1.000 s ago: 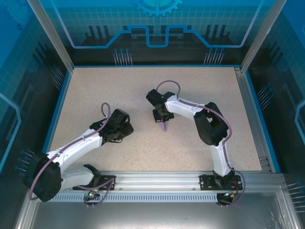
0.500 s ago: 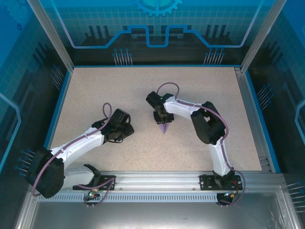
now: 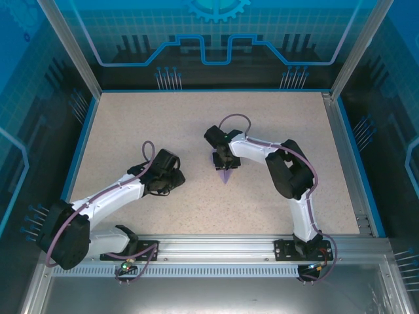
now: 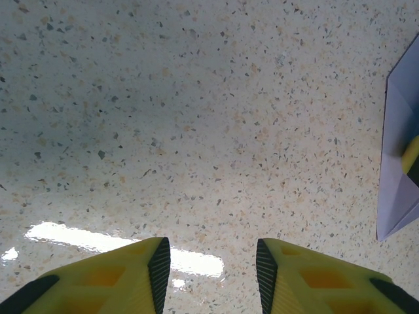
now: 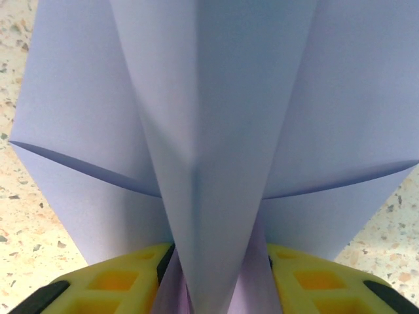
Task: Fold a paper plane with a square sheet of paper (pick it up from the middle)
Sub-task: Move the paper plane to the center of the table.
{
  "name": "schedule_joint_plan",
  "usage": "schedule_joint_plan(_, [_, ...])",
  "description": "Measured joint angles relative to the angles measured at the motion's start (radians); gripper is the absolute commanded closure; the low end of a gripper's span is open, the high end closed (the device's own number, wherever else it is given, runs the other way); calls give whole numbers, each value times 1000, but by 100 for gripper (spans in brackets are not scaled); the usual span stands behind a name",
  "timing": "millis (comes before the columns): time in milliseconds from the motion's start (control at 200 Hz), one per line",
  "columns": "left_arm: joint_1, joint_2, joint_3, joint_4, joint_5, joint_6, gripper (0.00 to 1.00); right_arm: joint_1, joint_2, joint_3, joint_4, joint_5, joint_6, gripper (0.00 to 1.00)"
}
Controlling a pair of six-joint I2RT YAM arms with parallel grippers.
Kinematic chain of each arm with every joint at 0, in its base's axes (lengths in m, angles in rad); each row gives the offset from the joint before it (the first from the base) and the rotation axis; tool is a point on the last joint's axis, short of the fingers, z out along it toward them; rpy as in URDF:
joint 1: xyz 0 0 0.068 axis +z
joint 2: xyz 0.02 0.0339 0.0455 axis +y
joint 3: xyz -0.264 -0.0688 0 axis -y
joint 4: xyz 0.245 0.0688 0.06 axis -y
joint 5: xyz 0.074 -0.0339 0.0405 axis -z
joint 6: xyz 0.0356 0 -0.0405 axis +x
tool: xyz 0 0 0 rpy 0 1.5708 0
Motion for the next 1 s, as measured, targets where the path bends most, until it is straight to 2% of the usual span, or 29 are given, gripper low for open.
schedule_joint_plan(405, [0,0,1,2,0,19,56,0,-66,1,-32,-14,-31,43])
schedule_joint_plan(740, [0,0,5,2,0,29,54,1,-178,-3,-51,0,-34,42])
schedule_joint_plan(870, [0,-5,6,2,-3,49,52,10,-317,-61,-35,59,-50,38])
schedule_joint_plan(1000, [0,-44,6,2,-29,74,50,19,-557,-160,14,169,-69,33])
